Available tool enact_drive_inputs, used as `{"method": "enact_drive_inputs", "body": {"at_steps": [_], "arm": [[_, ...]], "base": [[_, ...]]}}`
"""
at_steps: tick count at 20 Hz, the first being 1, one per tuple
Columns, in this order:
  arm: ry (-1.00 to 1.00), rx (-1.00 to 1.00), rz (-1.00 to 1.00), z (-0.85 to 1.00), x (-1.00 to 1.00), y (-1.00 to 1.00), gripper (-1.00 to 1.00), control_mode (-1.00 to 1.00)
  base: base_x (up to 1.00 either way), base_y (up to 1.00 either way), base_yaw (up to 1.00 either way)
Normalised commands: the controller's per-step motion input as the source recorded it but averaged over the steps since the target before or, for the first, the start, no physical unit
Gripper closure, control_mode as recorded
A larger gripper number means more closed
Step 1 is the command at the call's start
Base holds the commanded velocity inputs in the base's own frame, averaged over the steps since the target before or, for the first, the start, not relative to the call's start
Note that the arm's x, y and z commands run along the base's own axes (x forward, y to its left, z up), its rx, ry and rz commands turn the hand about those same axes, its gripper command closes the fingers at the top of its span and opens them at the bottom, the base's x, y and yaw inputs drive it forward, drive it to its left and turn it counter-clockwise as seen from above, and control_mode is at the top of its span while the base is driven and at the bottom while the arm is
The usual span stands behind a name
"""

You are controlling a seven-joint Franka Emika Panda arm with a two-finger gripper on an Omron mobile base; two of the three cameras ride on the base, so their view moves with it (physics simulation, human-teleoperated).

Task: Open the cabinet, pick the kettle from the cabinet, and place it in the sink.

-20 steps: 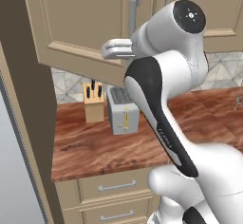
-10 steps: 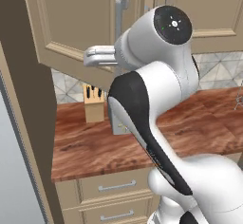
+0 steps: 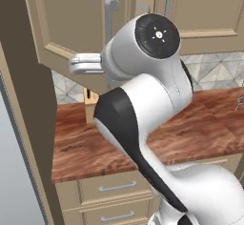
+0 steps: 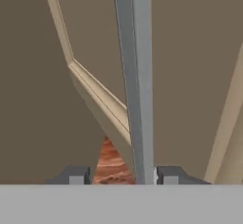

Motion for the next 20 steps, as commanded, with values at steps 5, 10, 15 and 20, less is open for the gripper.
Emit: {"method": "enact_drive_inputs", "body": {"at_steps": [5, 10, 15, 20], "arm": [[0.00, 0.06, -0.05, -0.07, -0.58, -0.11, -1.00, -1.00], [0.02, 0.27, -0.03, -0.06, -0.45, -0.40, -1.00, -1.00], [0.10, 0.32, 0.00, -0.05, -0.13, -0.47, -1.00, -1.00], [0.11, 0.25, 0.13, -0.05, 0.00, -0.46, -1.00, -1.00]], "base": [[0.00, 0.00, 0.00], [0.00, 0.00, 0.00], [0.00, 0.00, 0.00], [0.00, 0.00, 0.00]]}}
